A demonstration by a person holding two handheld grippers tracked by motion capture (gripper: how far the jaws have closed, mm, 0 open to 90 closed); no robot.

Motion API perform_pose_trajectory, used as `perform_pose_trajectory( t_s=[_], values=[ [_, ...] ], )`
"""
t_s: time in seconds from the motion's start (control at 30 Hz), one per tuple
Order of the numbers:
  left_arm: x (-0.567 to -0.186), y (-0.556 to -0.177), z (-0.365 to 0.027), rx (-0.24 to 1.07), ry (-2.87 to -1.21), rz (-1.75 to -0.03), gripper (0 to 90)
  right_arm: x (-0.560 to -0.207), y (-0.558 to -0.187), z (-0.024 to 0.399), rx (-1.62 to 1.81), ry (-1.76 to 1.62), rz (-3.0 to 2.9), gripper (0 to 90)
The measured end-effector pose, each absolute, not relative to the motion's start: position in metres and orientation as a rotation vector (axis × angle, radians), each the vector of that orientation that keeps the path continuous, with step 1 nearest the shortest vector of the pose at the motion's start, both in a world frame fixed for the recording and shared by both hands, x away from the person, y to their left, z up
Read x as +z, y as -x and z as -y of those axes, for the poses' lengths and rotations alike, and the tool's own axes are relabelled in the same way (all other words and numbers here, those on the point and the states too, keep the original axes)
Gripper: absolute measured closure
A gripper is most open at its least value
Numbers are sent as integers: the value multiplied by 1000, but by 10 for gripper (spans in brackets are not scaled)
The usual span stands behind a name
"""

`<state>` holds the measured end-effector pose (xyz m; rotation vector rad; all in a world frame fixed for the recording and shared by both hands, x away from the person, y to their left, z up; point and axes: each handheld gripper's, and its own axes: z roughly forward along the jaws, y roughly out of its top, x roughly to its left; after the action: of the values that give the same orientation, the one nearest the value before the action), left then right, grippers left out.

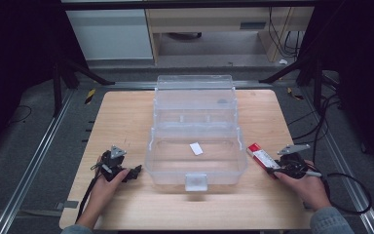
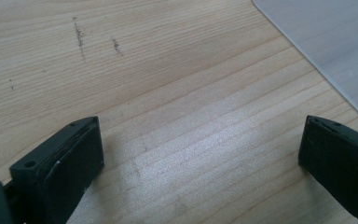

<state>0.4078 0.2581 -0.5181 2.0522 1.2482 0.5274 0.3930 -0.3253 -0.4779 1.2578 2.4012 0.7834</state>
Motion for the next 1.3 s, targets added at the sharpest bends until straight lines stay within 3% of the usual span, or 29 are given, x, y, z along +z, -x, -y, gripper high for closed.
perform_pose_trajectory(
  t_s=[0.1,0.2,0.3,0.73,1.3],
  values=[
    [-518,-408,-258,527,-2052,-1248,0,-478,-387,324,778,-1234,-2422,496],
    [-518,-408,-258,527,-2052,-1248,0,-477,-385,322,731,-1210,-2442,391],
    [-518,-408,-258,527,-2052,-1248,0,-476,-382,322,692,-1220,-2465,362],
    [-518,-408,-258,526,-2052,-1247,0,-463,-401,332,496,-1256,-2557,450],
    [-518,-408,-258,525,-2055,-1243,0,-461,-423,319,217,-1251,-2734,465]
  ],
)
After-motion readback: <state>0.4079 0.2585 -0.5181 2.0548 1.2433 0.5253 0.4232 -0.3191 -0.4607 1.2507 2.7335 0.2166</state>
